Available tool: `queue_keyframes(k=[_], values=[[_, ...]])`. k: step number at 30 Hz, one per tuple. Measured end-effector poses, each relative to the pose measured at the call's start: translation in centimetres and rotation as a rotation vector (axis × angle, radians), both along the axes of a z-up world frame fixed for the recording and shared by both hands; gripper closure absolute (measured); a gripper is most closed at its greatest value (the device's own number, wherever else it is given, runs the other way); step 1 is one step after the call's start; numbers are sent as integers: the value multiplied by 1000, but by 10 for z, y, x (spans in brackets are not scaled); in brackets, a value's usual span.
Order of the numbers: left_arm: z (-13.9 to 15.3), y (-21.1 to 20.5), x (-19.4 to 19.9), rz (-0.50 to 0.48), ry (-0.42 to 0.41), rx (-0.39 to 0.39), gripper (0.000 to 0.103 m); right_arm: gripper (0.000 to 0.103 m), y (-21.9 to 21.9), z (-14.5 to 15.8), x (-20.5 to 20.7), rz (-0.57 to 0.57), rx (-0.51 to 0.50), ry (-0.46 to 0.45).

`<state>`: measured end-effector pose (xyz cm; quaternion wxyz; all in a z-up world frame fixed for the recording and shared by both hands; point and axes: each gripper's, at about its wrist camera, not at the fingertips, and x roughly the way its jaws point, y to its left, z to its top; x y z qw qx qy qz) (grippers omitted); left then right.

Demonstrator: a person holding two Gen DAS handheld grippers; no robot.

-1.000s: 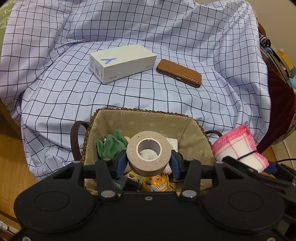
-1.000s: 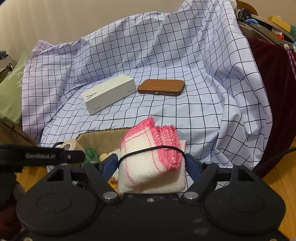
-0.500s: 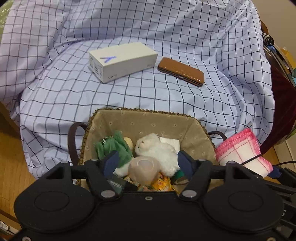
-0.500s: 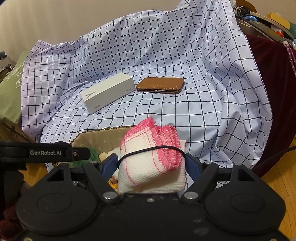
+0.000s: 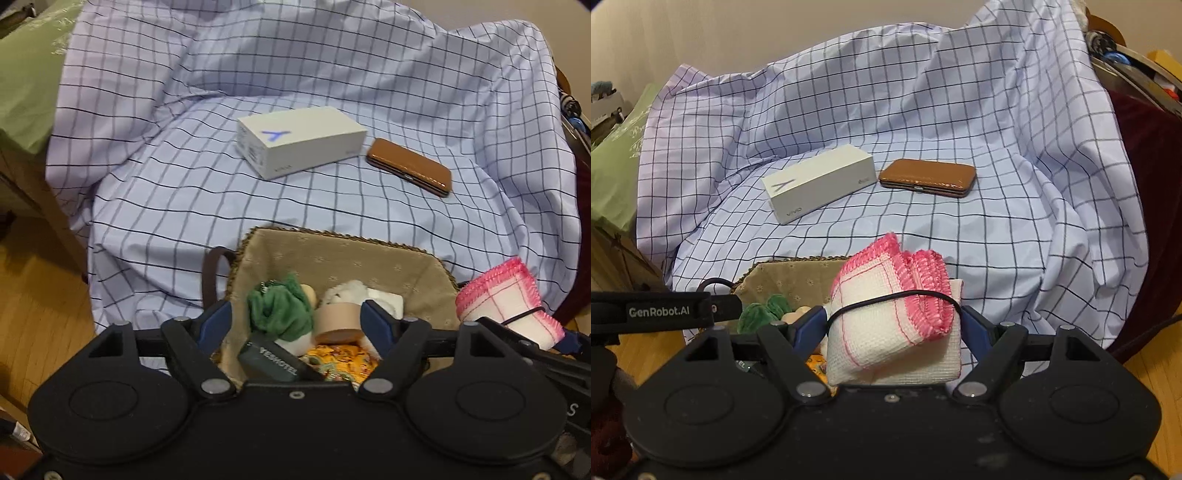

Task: Organize soft objects
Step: 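Open both tools to drop the tape roll and cloth into the basket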

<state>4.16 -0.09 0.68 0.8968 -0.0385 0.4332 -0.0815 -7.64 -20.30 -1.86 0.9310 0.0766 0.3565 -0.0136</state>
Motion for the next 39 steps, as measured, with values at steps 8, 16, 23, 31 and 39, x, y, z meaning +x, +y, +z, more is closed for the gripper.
queue_keyframes(k=[8,16,23,31,39], values=[[-1,10,-9,55,-25,36,29,25,18,-2,10,46,-41,-7],[-5,19,-12,82,-16,36,28,19,23,-4,10,61,-60,-14],[-2,17,-16,70,-30,51,19,10,16,-1,4,24,-80,-6],[-2,14,-20,54,-26,72,15,3,5,-2,-3,-29,-96,24],[1,11,-26,41,-44,97,7,0,4,-4,-8,-45,-106,46]])
